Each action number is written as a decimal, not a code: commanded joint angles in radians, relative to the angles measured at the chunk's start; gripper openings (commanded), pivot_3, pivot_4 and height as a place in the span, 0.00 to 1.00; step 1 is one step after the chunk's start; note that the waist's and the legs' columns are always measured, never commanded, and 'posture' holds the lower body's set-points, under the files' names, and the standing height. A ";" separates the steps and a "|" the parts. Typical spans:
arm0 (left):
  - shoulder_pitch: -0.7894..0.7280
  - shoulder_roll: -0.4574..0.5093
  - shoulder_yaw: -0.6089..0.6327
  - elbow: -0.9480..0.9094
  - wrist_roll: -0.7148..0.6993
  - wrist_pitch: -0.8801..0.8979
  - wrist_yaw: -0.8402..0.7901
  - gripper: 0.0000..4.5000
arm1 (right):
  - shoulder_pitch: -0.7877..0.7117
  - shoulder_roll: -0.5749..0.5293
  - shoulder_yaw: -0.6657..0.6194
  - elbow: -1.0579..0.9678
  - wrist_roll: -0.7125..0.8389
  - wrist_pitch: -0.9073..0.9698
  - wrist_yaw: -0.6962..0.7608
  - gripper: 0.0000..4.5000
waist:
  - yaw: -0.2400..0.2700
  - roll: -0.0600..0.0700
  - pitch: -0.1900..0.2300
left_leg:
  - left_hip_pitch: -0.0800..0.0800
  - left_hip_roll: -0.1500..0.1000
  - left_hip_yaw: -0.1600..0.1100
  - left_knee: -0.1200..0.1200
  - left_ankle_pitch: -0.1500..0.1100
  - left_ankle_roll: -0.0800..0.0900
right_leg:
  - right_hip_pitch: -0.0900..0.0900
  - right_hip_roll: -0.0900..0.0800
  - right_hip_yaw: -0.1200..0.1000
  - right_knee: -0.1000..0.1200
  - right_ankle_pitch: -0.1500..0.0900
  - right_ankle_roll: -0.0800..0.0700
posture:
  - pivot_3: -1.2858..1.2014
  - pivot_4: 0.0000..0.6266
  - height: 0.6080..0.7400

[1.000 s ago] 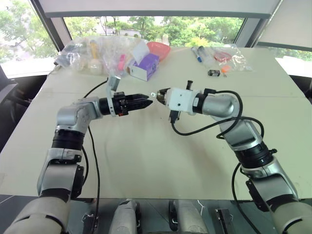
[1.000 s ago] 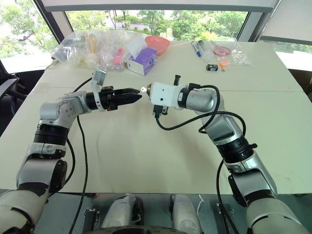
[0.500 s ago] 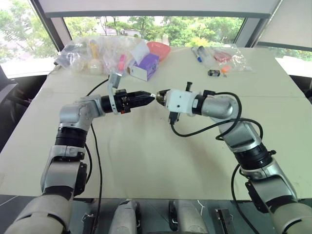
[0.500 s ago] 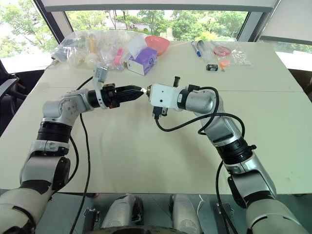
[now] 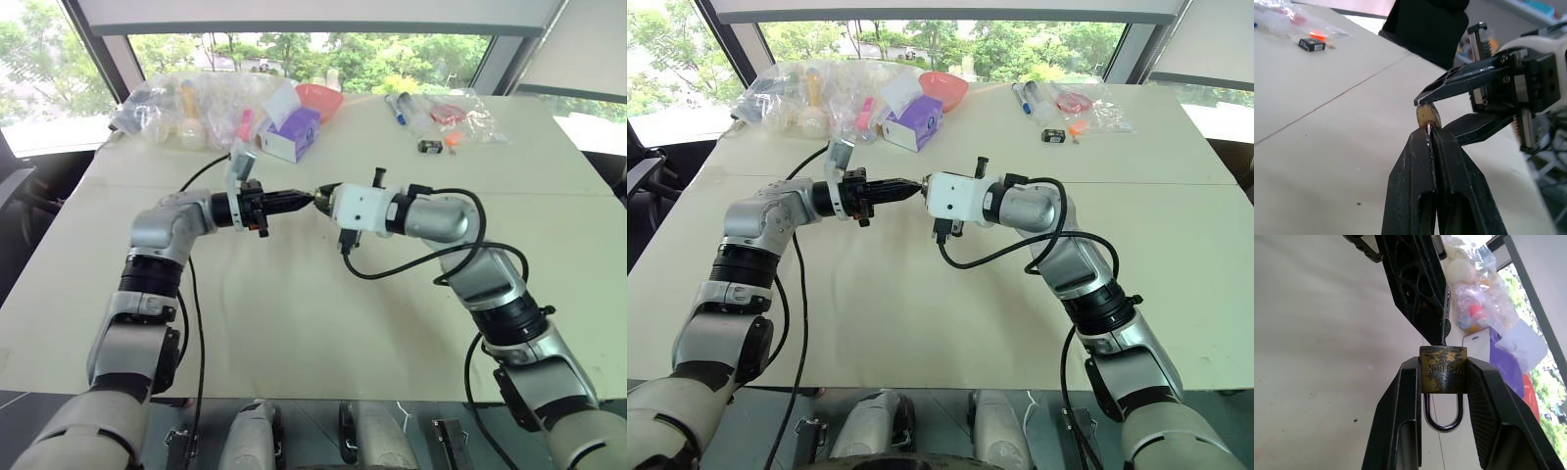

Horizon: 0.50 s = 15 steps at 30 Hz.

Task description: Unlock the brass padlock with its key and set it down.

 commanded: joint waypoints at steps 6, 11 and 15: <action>-0.015 0.027 -0.067 -0.006 0.208 -0.465 0.017 0.01 | -0.004 0.005 0.003 -0.069 0.012 -0.015 0.010 0.15 | 0.000 0.000 0.000 | 0.000 0.000 0.000 0.000 0.000 0.000 | 0.000 0.000 0.000 0.000 0.000 0.000 | 0.52 0.24 0.96; -0.060 0.034 -0.036 0.049 0.153 -0.293 0.004 0.01 | -0.006 0.007 0.005 -0.062 0.010 -0.018 0.008 0.15 | 0.000 0.000 0.000 | 0.000 0.000 0.000 0.000 0.000 0.000 | 0.000 0.000 0.000 0.000 0.000 0.000 | 0.52 0.24 0.96; -0.075 0.044 0.000 0.001 0.011 0.022 -0.052 0.30 | -0.007 0.009 0.004 -0.057 0.002 -0.026 0.001 0.15 | -0.003 0.000 0.000 | 0.000 0.000 0.000 0.000 0.000 0.000 | 0.000 0.000 0.000 0.000 0.000 0.000 | 0.52 0.24 0.96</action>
